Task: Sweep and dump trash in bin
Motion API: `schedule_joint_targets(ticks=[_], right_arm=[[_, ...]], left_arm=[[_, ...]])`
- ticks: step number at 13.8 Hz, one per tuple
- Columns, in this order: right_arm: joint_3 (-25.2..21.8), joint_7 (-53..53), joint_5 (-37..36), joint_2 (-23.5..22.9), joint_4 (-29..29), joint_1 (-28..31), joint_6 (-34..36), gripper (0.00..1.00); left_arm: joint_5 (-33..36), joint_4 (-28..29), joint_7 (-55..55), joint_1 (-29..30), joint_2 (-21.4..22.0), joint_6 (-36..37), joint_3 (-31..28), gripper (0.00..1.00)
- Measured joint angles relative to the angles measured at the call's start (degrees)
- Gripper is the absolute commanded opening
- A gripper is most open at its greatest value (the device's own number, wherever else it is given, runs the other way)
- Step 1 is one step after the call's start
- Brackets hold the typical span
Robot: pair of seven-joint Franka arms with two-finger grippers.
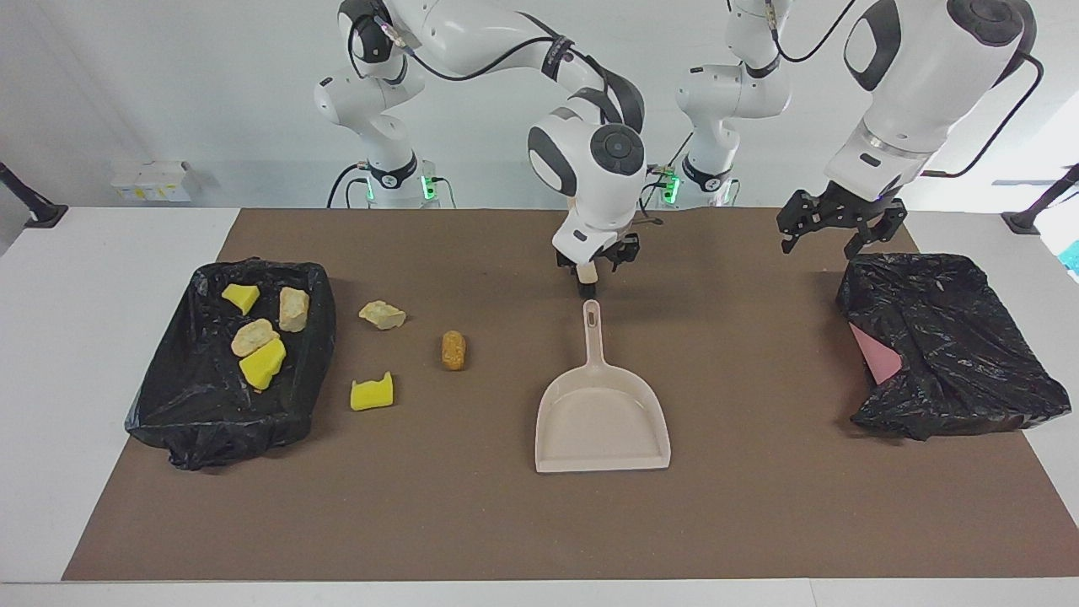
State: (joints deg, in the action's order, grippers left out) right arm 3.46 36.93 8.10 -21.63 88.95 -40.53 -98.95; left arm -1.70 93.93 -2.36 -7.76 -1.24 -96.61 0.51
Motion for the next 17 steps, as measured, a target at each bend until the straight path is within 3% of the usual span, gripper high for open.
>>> schedule_joint_targets(ticks=[4, 6, 12, 17], right_arm=[[0.1, 0.2, 4.4, 11.4, 21.3, -5.8, -10.4, 0.78], [0.1, 0.5, 5.4, 15.4, 29.0, -8.4, -13.6, 0.77], [0.2, 2.6, 7.0, 18.0, 37.9, -14.3, -21.6, 0.71], [0.0, 6.1, 7.4, 18.1, 38.4, -14.4, -22.0, 0.0]], left_arm=[[-0.2, 0.1, 0.3, -2.8, -2.9, -3.5, 0.2, 1.0], [-0.3, 0.2, 3.0, -5.0, -4.7, -6.0, 0.3, 1.0], [-0.4, 2.9, 17.1, -15.4, -11.4, -17.4, 0.5, 1.0], [-0.3, 7.9, 25.1, -22.9, -16.3, -27.6, 0.5, 1.0]])
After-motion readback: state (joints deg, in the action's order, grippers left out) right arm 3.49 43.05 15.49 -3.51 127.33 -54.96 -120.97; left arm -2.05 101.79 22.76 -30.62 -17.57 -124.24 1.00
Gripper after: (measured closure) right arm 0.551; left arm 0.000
